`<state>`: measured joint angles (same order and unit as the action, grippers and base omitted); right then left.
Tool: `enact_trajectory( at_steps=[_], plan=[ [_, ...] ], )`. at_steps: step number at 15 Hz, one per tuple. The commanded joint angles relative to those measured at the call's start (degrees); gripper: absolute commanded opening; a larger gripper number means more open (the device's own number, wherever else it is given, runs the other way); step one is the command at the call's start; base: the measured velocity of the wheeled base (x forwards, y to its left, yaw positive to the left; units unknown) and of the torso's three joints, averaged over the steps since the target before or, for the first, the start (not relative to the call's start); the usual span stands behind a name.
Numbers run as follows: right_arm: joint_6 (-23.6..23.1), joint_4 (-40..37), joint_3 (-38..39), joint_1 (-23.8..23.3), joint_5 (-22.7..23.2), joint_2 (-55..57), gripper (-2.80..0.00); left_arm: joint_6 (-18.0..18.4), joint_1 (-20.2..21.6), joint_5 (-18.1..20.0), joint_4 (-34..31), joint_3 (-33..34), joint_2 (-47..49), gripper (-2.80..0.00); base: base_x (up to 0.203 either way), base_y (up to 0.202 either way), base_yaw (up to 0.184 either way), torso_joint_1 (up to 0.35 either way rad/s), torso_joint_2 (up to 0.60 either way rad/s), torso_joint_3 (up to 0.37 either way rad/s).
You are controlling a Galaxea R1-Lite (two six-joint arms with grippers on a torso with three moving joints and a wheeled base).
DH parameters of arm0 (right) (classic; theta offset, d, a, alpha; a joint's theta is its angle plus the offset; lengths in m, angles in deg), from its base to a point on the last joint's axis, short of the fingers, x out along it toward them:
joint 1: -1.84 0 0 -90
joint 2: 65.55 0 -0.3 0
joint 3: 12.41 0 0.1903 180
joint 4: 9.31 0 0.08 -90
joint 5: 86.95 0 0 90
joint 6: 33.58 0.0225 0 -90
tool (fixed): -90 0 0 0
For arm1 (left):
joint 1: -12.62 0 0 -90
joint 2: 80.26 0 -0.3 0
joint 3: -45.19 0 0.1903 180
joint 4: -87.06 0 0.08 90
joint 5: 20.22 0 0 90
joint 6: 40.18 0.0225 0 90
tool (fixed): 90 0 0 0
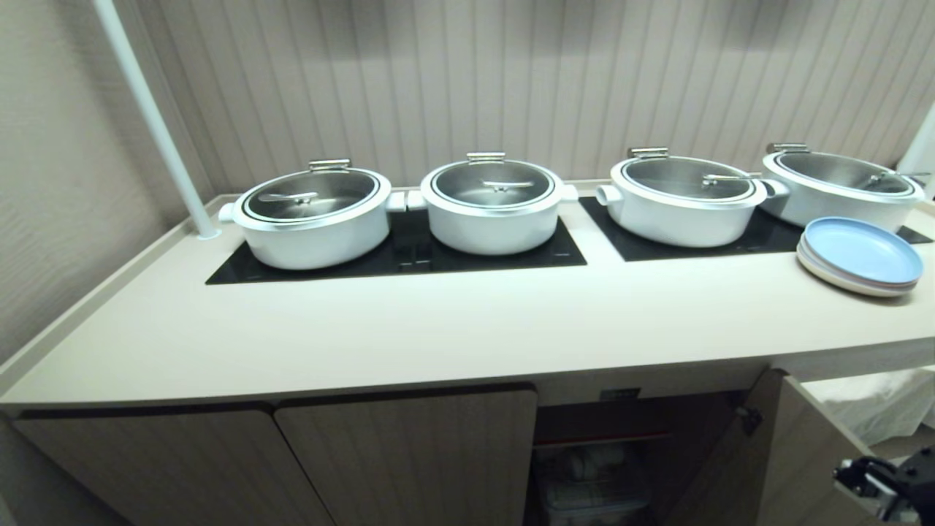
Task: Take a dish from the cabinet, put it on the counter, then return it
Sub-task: Put it back into the cabinet
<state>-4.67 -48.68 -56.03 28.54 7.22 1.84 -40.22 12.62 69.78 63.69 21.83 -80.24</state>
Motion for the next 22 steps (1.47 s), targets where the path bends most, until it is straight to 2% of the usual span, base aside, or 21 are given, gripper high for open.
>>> enact_trajectory(
  at_steps=[1, 15, 22],
  plan=[
    [0.2, -0.2, 0.1, 0.0, 0.1, 0.0, -2.80, 0.0, 0.0, 0.0, 0.1, 0.0, 0.0, -2.80, 0.000, 0.000, 0.000, -0.158, 0.32, 0.172],
    [0.2, -0.2, 0.6, -0.1, 0.1, -0.2, -2.80, 0.0, 0.0, -0.1, 0.1, 0.0, 0.0, -2.80, 0.000, 0.000, 0.000, -0.158, 0.34, 0.184],
    [0.2, -0.2, 0.9, -0.1, 0.1, -0.3, -2.80, 0.0, 0.0, 0.0, 0.0, 0.0, 0.0, -2.80, 0.000, 0.000, 0.000, -0.238, 0.52, 0.286]
  ],
)
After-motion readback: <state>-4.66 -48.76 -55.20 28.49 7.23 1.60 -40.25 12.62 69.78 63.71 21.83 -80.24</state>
